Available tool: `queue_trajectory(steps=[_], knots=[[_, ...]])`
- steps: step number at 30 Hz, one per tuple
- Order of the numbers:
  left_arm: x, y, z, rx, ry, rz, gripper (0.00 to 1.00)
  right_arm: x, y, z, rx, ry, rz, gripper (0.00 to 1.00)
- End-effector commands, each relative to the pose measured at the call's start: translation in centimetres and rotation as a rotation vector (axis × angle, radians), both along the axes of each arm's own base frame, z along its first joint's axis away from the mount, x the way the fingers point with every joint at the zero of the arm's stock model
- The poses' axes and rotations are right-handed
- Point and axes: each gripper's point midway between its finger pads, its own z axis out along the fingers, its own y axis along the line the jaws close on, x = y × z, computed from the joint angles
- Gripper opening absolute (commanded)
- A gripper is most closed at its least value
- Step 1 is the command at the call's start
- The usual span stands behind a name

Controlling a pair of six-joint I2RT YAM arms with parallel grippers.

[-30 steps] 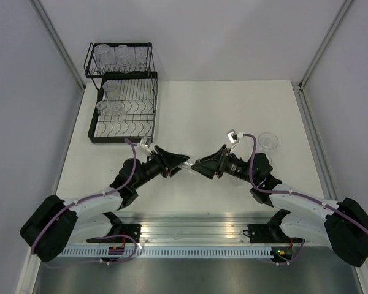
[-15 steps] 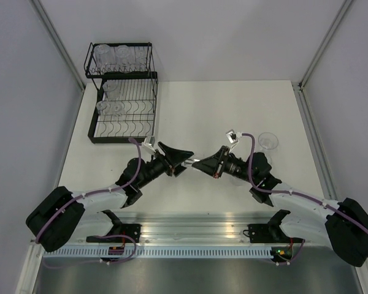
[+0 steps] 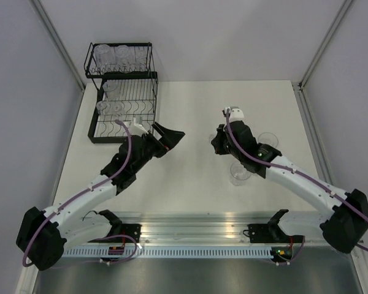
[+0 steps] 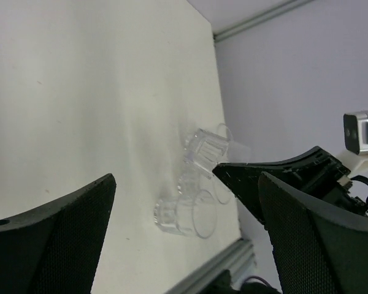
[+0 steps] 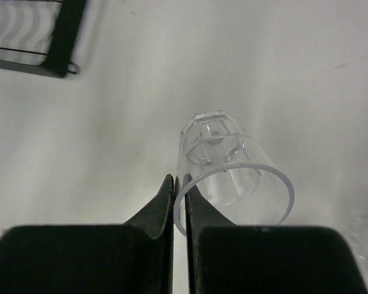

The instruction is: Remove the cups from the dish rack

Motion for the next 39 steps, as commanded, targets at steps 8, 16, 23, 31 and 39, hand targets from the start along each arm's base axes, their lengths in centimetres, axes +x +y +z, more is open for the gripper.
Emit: queue_trajectory(steps=[8,16,23,31,39], knots=[[5.5,11.7,-2.2,0.732,0.093,0.194,1.0,3.6,-10.4,-7.1,-0.495,0.344,-0.204,0.01],[10.6,18.1,-4.4,0.935,0.257,0.389,1.0,5.6,-11.1,-8.9,-0.514,0.418,-0.231,0.01],[14.6,20.3,-7.5,1.008,0.365,0.441,1.0,5.8,-11.3,-11.1,-0.561,0.482,-0.205,0.12],[17.9,24.2,-8.7,1.107,0.414,0.594,1.0,5.2,-10.9,-12.0,-0.531,0.48,-0.17,0.31],[21.6,25.8,-9.5,1.182,0.389,0.689,1.0,5.0,-9.8,-9.4,-0.436,0.407,-0.145,0.7]])
